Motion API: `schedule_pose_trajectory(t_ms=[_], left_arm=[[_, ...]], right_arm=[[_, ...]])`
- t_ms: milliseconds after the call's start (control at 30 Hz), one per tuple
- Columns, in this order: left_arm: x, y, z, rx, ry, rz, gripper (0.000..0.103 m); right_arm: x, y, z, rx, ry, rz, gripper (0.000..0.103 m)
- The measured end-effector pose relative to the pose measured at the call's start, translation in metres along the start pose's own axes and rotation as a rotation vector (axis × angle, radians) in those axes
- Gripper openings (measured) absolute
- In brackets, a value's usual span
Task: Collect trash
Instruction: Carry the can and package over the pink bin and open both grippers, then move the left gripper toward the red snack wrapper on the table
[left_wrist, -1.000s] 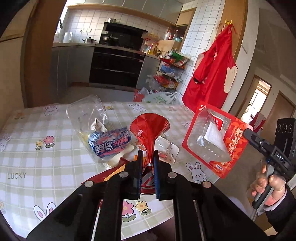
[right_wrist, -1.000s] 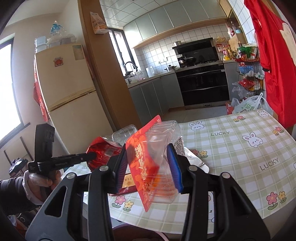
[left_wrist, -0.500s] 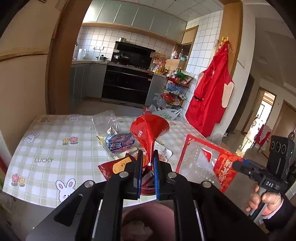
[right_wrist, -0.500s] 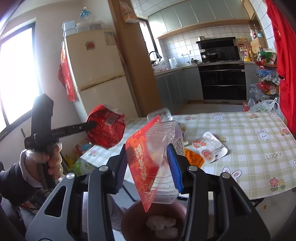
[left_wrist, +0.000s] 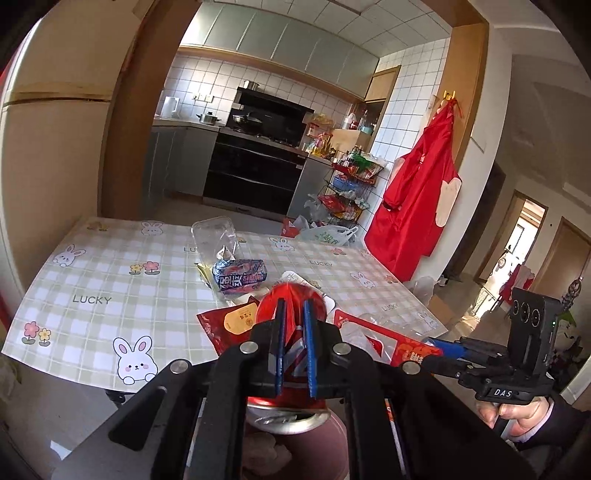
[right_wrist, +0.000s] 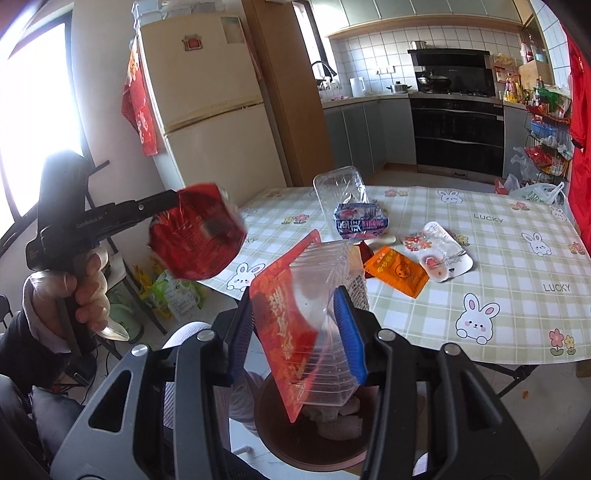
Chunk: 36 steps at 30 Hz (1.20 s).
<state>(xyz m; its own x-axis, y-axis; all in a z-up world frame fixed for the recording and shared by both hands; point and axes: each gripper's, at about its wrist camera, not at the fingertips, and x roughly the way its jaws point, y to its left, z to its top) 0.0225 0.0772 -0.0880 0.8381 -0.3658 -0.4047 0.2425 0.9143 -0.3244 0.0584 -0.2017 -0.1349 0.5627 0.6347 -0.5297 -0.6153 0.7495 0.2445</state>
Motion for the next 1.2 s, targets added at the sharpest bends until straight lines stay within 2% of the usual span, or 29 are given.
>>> schedule_pose_trajectory(t_ms=[33,133,233,300,433,567,733,1067,1200], left_arm=[[0.002,0.003,-0.001,-0.003,0.006,-0.003,0.000],[0.011,0.006,-0.004,-0.007,0.026,-0.013,0.000],[0.023,0.006,-0.005,-0.027,0.054,-0.055,0.000],[0.032,0.003,-0.007,-0.033,0.067,-0.067,0.000],[0.037,0.000,-0.010,-0.036,0.074,-0.085,0.000],[0.042,0.002,-0.012,-0.031,0.083,-0.061,0.000],[0.049,0.004,-0.012,-0.021,0.094,-0.035,0.000],[0.060,0.018,-0.014,-0.020,0.121,0.056,0.000],[0.069,0.024,-0.014,-0.009,0.137,0.087,0.008]], right_arm=[[0.002,-0.002,0.000,0.006,0.006,0.001,0.046],[0.009,-0.005,-0.003,0.015,0.028,-0.020,0.049],[0.013,-0.011,-0.003,0.032,0.031,-0.064,0.074],[0.011,-0.015,-0.004,0.050,0.015,-0.047,0.075],[0.005,-0.023,-0.001,0.053,-0.023,-0.068,0.078],[-0.007,-0.031,0.004,0.056,-0.067,-0.108,0.091],[-0.023,-0.042,0.010,0.049,-0.127,-0.176,0.097],[-0.031,-0.064,0.016,0.033,-0.139,-0.312,0.097],[-0.026,-0.073,0.018,0.024,-0.126,-0.367,0.097]])
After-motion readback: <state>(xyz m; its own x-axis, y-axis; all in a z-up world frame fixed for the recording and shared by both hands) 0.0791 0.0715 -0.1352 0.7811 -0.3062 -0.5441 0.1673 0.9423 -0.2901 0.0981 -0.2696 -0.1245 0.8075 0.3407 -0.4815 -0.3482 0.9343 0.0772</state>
